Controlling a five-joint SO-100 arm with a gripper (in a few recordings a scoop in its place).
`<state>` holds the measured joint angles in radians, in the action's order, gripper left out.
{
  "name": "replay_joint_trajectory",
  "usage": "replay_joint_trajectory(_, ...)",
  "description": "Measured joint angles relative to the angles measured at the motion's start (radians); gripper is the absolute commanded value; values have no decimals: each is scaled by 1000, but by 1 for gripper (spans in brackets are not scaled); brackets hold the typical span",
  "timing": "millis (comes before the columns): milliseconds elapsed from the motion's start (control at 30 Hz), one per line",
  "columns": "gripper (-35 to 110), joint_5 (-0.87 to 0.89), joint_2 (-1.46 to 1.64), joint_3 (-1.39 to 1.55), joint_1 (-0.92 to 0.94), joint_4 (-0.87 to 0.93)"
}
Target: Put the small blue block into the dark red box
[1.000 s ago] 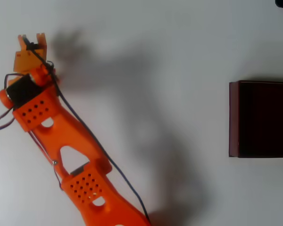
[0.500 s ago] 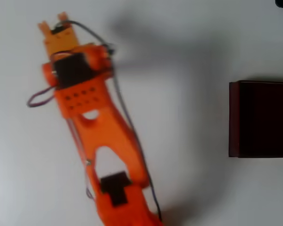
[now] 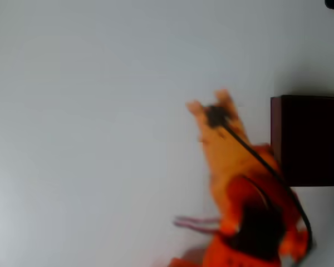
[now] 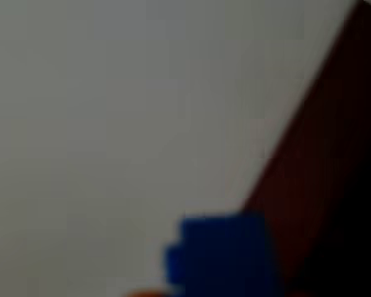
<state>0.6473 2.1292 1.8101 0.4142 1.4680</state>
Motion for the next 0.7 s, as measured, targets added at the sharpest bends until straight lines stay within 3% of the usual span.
replay_joint_trajectory(300,0,-169,158,272,267,-347)
replay_joint_trajectory(500,0,-207,-11,305,360,-571)
replay_joint_trajectory(700,20,-252,-253,305,371,-710)
